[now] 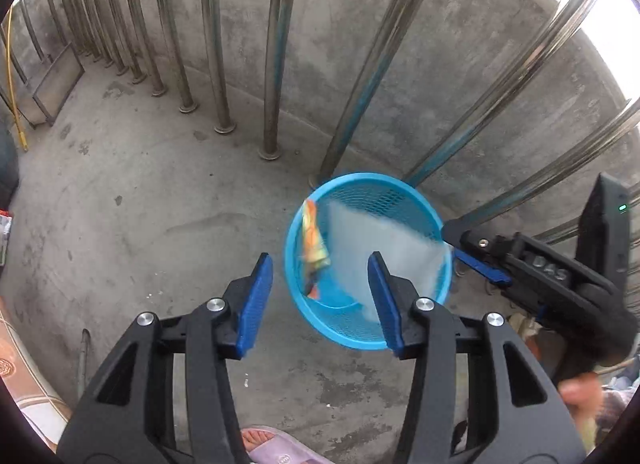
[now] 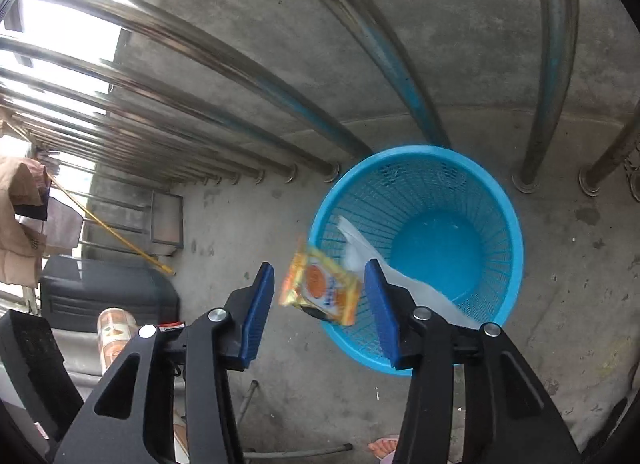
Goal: Collect trash
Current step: 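Carry the white wipe to the blue wastebasket and open the right gripper, then return the right tool to the table and grasp the red-white snack bag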
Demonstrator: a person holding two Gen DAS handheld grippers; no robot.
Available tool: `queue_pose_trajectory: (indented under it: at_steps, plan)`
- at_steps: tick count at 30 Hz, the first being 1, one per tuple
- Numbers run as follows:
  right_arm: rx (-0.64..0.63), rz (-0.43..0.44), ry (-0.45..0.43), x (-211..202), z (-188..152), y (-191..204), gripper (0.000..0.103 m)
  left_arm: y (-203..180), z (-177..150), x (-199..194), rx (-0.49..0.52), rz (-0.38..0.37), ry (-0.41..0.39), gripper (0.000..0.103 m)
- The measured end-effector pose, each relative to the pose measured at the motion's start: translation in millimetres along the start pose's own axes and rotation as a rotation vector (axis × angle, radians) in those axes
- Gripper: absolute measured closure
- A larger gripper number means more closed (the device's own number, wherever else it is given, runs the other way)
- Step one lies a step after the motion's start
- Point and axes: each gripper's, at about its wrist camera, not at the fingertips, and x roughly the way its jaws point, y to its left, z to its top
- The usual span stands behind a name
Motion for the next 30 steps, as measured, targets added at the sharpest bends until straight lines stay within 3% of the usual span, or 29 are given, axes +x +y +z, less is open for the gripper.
queue_pose_trajectory:
  at_steps: [5, 8, 11, 15, 18, 22, 26, 30]
  plan:
    - [-0.021, -0.002, -0.064, -20, -10, 8, 0.056, 10, -2, -32, -0.031, -0.035, -0.055, 0.056]
    - [-0.065, 0.012, -0.103, -41, -20, 26, 0.052, 16, -5, -71, -0.021, -0.056, -0.11, 0.056]
    - [-0.143, 0.052, -0.134, -70, -37, 56, 0.044, 26, -14, -134, -0.003, -0.079, -0.2, 0.056]
    - [-0.298, 0.16, -0.115, -107, -71, 115, 0.038, 52, -48, -243, 0.018, -0.062, -0.361, 0.044]
    - [-0.416, 0.272, -0.03, -125, -105, 156, 0.034, 81, -98, -322, 0.017, 0.013, -0.468, 0.039]
    - [-0.567, 0.393, 0.159, -130, -167, 198, 0.033, 125, -180, -391, -0.051, 0.159, -0.541, 0.036]
    - [-0.678, 0.466, 0.397, -119, -232, 225, 0.033, 165, -275, -420, -0.186, 0.322, -0.549, 0.033]
    - [-0.78, 0.47, 0.575, -106, -300, 248, 0.033, 184, -361, -421, -0.328, 0.401, -0.534, 0.033]
